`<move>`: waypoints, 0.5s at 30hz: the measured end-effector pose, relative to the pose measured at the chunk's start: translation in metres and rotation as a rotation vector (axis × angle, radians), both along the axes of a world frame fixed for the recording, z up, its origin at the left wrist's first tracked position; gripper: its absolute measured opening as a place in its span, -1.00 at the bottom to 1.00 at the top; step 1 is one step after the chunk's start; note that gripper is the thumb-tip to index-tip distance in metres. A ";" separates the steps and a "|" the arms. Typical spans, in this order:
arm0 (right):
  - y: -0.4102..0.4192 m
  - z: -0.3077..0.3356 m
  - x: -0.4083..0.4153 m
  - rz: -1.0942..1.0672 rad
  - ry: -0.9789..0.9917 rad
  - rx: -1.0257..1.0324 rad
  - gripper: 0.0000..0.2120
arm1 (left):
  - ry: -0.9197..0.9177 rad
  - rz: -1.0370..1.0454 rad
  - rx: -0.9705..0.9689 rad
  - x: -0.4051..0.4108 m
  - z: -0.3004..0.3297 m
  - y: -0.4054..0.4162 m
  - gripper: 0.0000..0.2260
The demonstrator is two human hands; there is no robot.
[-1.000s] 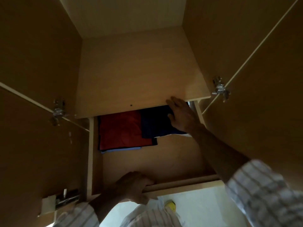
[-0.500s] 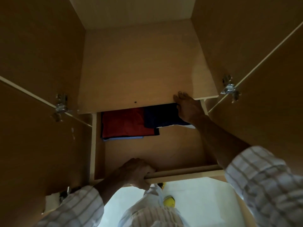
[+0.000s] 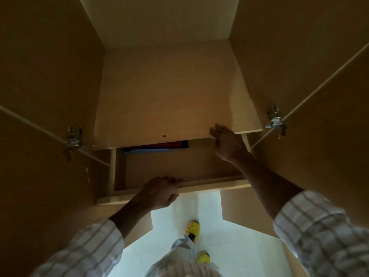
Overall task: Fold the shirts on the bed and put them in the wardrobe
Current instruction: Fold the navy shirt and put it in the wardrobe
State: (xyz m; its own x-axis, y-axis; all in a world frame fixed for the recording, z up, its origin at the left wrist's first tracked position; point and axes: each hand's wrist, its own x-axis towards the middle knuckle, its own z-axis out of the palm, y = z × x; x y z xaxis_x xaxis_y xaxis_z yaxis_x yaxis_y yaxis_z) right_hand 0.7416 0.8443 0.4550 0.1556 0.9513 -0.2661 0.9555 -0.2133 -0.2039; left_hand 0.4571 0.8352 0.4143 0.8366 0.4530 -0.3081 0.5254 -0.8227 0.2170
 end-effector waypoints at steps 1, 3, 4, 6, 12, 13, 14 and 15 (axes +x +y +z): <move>0.001 0.001 0.000 0.003 -0.001 0.002 -0.45 | -0.036 0.008 0.064 -0.001 -0.003 0.004 -0.59; 0.001 0.004 -0.001 0.015 -0.005 -0.009 -0.45 | -0.119 0.057 0.204 -0.001 -0.006 0.009 -0.48; 0.001 0.004 -0.002 0.018 -0.006 -0.014 -0.45 | -0.153 0.089 0.270 0.002 -0.006 0.012 -0.40; 0.001 0.008 -0.001 0.020 -0.012 -0.011 -0.45 | -0.162 0.149 0.349 0.009 -0.002 0.020 -0.28; 0.000 0.013 -0.002 0.064 -0.015 -0.014 -0.44 | -0.082 0.246 0.388 0.025 0.004 0.047 -0.16; 0.000 0.012 -0.002 0.061 -0.008 -0.017 -0.44 | -0.074 0.263 0.374 0.029 0.005 0.050 -0.13; -0.001 0.011 -0.002 0.058 -0.004 -0.020 -0.44 | -0.064 0.284 0.359 0.032 0.006 0.054 -0.10; -0.001 0.011 -0.002 0.050 0.006 -0.017 -0.44 | -0.050 0.302 0.352 0.035 0.007 0.057 -0.09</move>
State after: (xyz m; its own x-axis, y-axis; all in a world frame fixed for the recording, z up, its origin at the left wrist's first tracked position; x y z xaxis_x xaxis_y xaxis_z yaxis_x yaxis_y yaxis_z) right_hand 0.7399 0.8431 0.4660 0.1064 0.9530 -0.2836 0.9637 -0.1691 -0.2067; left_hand 0.4921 0.8926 0.4209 0.6612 0.7482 -0.0548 0.7486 -0.6628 -0.0168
